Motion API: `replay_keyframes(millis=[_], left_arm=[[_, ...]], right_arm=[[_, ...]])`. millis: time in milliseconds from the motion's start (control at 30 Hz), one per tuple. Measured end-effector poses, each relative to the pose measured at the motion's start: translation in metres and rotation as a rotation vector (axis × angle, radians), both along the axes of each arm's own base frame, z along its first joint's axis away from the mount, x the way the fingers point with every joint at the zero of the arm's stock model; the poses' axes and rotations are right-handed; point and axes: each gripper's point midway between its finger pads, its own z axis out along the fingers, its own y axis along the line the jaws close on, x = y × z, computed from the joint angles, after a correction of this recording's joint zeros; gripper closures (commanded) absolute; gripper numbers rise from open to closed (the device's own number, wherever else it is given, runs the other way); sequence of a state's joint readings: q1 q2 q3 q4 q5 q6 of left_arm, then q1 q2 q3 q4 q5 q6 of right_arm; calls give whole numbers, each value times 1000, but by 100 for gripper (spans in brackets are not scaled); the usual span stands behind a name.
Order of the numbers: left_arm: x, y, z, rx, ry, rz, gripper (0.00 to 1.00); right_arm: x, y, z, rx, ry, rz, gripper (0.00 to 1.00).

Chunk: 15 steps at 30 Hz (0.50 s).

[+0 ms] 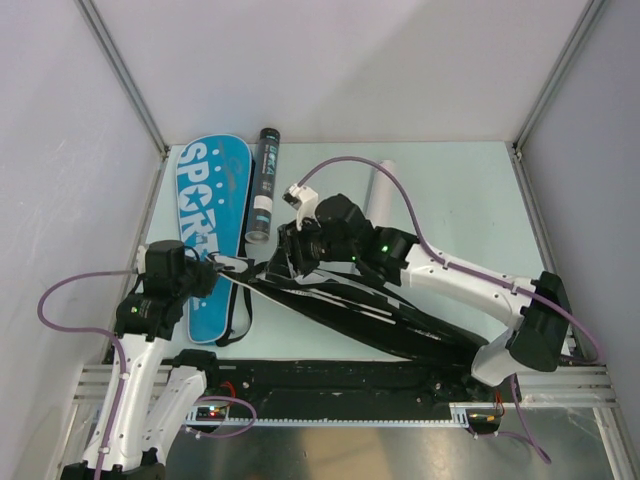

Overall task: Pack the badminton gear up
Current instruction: Zip the racket bag at the center of the board.

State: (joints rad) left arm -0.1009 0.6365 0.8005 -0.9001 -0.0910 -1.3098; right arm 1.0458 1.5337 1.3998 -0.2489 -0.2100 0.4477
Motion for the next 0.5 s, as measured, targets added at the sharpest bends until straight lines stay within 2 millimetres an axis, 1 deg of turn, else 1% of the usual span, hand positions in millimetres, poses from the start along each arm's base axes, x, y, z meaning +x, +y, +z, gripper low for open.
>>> replay_keyframes(millis=[100, 233, 500], left_arm=[[0, 0, 0, 0, 0, 0, 100], [0, 0, 0, -1, 0, 0, 100], [-1, -3, 2, -12, -8, -12, 100]], right_arm=[[-8, 6, -8, 11, 49, 31, 54], [-13, 18, -16, 22, 82, 71, 54], [-19, 34, -45, -14, 57, 160, 55]])
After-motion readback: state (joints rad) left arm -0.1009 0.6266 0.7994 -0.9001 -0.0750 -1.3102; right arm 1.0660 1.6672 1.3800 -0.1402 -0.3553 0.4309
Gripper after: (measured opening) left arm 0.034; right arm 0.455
